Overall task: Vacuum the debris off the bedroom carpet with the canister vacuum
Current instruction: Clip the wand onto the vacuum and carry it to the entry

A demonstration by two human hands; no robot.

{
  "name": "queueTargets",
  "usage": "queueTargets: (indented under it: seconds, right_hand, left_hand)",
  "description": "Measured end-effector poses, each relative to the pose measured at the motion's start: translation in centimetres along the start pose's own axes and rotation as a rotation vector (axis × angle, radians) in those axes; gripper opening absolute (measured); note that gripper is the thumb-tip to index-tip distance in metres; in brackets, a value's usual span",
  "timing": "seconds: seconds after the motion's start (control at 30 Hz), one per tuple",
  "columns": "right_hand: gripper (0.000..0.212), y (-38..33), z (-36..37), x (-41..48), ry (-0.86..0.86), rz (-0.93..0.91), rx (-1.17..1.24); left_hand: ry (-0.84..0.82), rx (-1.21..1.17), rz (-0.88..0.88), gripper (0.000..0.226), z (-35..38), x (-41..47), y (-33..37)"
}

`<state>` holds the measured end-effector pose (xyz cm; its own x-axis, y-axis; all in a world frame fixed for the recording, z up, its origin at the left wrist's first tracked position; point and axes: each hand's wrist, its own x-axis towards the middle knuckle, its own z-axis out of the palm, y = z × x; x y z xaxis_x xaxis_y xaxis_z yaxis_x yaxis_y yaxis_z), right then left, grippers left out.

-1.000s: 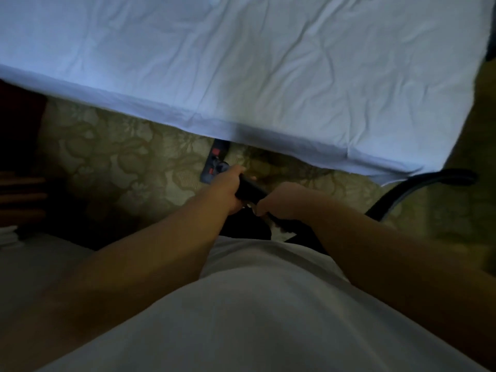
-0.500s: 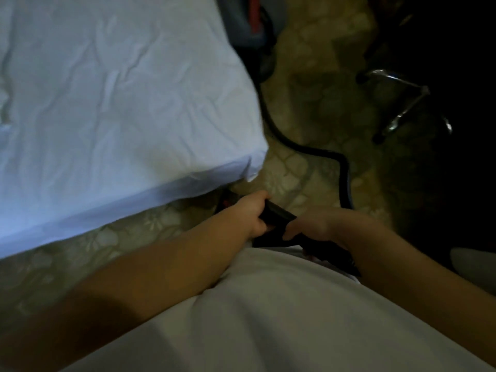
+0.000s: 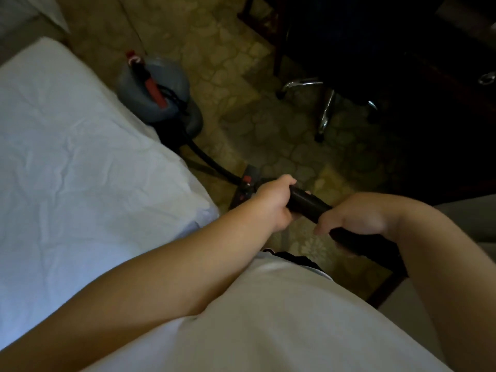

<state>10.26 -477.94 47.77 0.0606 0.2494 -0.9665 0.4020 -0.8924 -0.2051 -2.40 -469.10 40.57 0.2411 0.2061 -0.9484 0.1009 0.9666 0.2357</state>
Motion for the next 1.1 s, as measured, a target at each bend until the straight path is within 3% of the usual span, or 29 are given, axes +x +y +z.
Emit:
queueTargets:
  seconds: [0.1,0.23,0.37,0.53,0.67,0.8,0.97,1.1]
  right_hand:
    - [0.039,-1.2,-1.1,0.6,0.053,-0.068,0.069]
    - [0.036,-5.1,-1.8,2.4,0.124,-0.144,0.147]
    - [0.036,-11.1,-3.1,4.7,0.160,-0.174,0.185]
    - [0.031,-19.5,-4.6,6.6,0.232,-0.187,0.201]
    - [0.034,-24.5,-6.2,7.9,0.296,-0.167,0.126]
    - [0.032,-28.4,-9.6,9.9,0.313,-0.151,0.047]
    - [0.030,-34.4,-15.8,14.1,0.274,-0.142,-0.189]
    - [0.022,-39.5,-21.8,18.0,0.192,-0.189,-0.403]
  left_hand:
    - [-0.004,0.014,0.036,0.015,0.6,-0.4,2.9]
    - [0.053,0.061,0.113,0.030,0.0,0.8,7.6]
    - [0.036,0.114,0.115,0.015,-1.0,2.3,14.2]
    - [0.048,0.178,0.113,0.018,-3.1,4.0,22.8]
    - [0.039,0.115,0.105,0.026,-4.2,5.5,27.8]
    - [-0.003,0.029,0.114,0.011,-3.8,7.9,32.2]
    - [0.024,-0.195,0.075,0.009,-3.4,11.8,37.6]
    - [0.097,-0.373,0.080,0.020,-2.3,16.2,42.1]
